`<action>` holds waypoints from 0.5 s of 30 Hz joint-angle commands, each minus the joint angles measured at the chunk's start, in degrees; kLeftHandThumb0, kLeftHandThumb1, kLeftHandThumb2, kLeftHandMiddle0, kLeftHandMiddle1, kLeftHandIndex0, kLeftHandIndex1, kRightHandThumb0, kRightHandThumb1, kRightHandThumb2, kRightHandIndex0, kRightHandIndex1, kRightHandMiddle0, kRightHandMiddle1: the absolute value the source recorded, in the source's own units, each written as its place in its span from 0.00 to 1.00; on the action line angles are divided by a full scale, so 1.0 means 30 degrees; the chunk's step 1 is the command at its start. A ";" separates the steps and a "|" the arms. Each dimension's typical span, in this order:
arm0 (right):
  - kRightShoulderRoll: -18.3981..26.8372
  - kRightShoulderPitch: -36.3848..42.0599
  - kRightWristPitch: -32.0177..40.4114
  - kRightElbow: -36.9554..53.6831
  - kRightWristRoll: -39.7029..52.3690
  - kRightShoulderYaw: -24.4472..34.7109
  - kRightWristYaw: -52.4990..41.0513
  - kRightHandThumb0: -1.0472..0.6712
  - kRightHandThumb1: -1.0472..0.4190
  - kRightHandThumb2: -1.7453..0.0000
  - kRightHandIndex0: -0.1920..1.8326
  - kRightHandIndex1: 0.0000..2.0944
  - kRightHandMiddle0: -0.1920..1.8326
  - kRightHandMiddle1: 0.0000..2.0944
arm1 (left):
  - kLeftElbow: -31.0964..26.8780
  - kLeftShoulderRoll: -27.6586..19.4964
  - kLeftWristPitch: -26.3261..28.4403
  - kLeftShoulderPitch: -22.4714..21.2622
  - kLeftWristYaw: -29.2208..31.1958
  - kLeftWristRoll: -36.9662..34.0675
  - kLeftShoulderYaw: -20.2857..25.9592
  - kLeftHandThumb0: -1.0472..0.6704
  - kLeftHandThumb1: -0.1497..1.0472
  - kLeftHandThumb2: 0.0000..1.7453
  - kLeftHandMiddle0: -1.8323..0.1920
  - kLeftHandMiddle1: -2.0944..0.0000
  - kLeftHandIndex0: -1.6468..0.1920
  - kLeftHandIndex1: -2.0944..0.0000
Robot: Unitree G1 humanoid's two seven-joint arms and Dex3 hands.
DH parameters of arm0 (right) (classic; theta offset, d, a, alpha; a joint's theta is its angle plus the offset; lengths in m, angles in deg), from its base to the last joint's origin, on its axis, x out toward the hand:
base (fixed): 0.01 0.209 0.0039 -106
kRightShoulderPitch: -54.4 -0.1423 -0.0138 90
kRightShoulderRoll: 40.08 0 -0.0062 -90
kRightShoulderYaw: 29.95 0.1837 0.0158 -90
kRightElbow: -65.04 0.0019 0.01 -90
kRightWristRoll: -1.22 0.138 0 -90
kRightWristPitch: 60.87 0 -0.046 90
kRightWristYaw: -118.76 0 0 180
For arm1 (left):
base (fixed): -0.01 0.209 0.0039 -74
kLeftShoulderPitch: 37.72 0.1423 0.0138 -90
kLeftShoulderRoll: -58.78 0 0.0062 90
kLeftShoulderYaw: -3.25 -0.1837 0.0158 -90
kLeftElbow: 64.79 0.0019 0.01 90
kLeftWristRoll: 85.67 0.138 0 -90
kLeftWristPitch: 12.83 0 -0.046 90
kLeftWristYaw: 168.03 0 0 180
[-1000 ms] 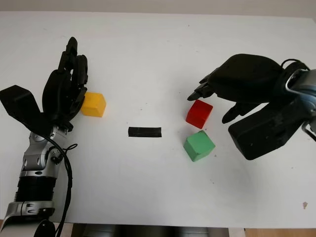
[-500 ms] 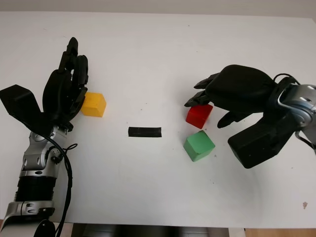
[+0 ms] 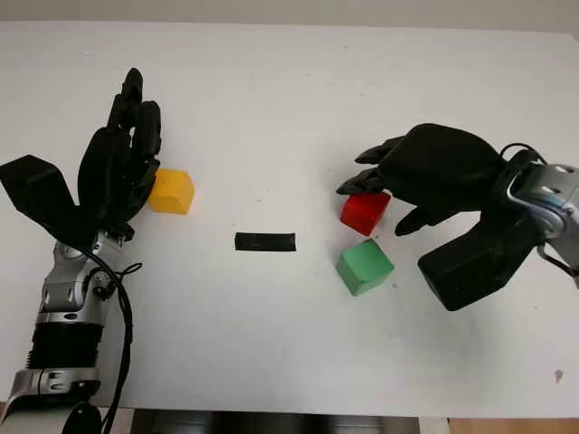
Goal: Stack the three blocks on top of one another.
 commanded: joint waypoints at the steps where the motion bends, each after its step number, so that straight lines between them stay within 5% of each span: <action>1: -0.0227 0.0082 -0.0304 -0.0463 -0.0206 -0.0278 0.0387 0.39 0.14 0.96 0.35 0.04 0.50 0.08 | -0.0262 -0.0136 -0.0121 0.0108 0.0073 0.0037 0.0015 0.19 1.00 0.29 0.99 0.97 0.97 0.97; 5: -0.0342 -0.0108 -0.0839 -0.1063 -0.0603 -0.0431 0.1575 0.40 0.14 0.97 0.38 0.04 0.56 0.14 | -0.0230 -0.0179 -0.0127 0.0122 0.0212 -0.0009 0.0031 0.20 1.00 0.29 1.00 0.98 0.98 0.97; 7: -0.0398 -0.0199 -0.1016 -0.1276 -0.0831 -0.0500 0.2053 0.40 0.13 0.97 0.39 0.03 0.48 0.36 | -0.0161 -0.0198 -0.0151 0.0108 0.0275 -0.0029 0.0062 0.20 1.00 0.29 1.00 0.98 0.98 0.98; 9: -0.0394 -0.0231 -0.1036 -0.1334 -0.0997 -0.0545 0.2295 0.40 0.12 0.97 0.39 0.03 0.44 0.46 | -0.0243 -0.0159 -0.0070 0.0120 0.0126 0.0029 0.0077 0.19 1.00 0.29 1.00 0.98 0.98 0.97; 15: -0.0419 -0.0215 -0.1088 -0.1499 -0.0758 -0.0529 0.2503 0.42 0.12 0.97 0.38 0.02 0.41 0.51 | -0.0240 -0.0126 -0.0153 0.0090 0.0115 0.0031 0.0067 0.20 1.00 0.29 1.00 0.98 0.98 0.97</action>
